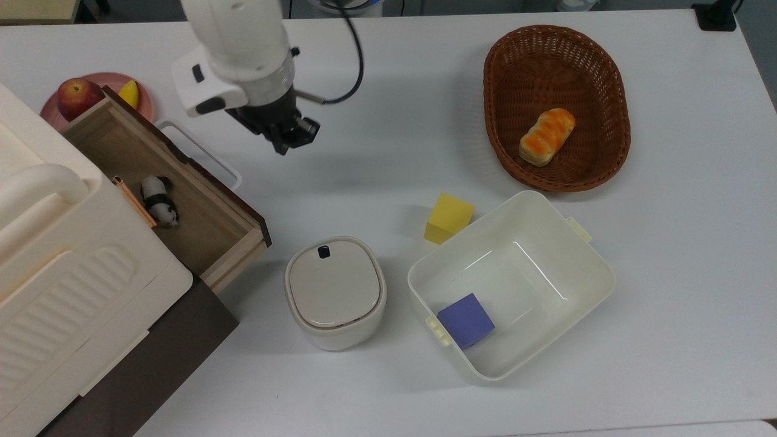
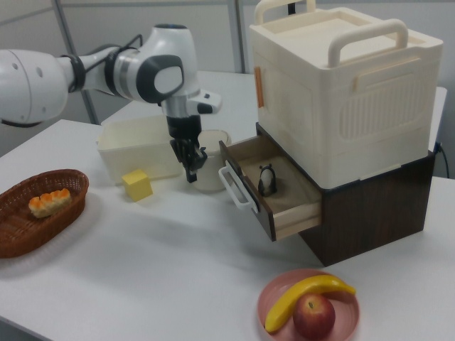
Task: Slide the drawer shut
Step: 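Push the drawer front with the gripper into the cabinet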
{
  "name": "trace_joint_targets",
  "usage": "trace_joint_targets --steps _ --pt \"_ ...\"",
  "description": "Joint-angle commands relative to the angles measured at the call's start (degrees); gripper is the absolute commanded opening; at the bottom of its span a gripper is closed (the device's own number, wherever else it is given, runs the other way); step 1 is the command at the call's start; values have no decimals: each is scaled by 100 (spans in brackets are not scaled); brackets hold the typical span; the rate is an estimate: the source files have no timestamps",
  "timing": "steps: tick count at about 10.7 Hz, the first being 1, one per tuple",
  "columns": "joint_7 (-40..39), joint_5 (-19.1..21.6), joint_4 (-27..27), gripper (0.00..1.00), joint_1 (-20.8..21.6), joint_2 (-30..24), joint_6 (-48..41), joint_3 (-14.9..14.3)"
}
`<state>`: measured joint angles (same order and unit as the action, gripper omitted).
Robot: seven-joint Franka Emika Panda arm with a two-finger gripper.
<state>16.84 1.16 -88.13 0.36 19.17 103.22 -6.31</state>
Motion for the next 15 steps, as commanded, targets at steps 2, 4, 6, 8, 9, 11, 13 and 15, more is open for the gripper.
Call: trace_joint_targets --steps 2,4,6,8,9,11,13,15 --pt "1232 -203 -494 5 -211 -2 1240 -72" --pt "1330 -256 -347 5 -422 217 1699 -81" --pt "1330 -283 -241 5 -598 315 2078 -90" --pt "1322 -528 -179 5 -730 446 2350 -99" --pt "1313 -581 56 5 -800 595 2526 -99" --pt "1286 -582 313 6 -1020 737 2772 -90" --pt "1208 -617 314 9 -1065 754 2950 -99" --pt "1050 -661 287 14 -1056 676 2924 -90"
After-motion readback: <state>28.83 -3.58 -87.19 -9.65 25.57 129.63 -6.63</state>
